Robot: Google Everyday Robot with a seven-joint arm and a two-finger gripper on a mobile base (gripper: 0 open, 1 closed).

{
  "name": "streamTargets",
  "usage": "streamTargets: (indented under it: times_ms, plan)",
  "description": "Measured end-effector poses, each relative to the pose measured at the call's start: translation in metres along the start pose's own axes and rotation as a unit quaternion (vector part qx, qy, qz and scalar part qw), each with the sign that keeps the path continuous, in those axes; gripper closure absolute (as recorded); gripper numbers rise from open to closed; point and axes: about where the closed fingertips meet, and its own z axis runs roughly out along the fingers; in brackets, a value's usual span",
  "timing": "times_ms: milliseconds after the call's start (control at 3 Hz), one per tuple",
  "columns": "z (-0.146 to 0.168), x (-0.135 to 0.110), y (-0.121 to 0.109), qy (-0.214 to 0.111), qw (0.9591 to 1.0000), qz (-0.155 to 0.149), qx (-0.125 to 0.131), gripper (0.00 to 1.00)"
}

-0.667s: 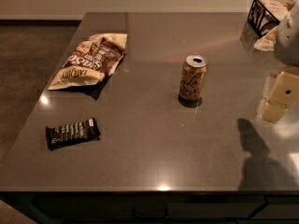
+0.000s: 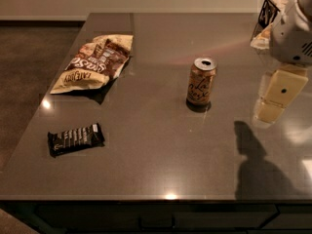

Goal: Move rxbar chocolate near brown chip bag

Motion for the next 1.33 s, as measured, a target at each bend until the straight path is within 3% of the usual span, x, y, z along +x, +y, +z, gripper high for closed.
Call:
streamTargets:
  times_ms: [667, 1333]
  plan:
    - [0.034, -0.101, 0.002, -0.033, 0.9960, -0.076, -0.034, 0.00]
    - [0.086, -0.188, 0.036, -0.031, 0.9836, -0.158, -0.081, 0.00]
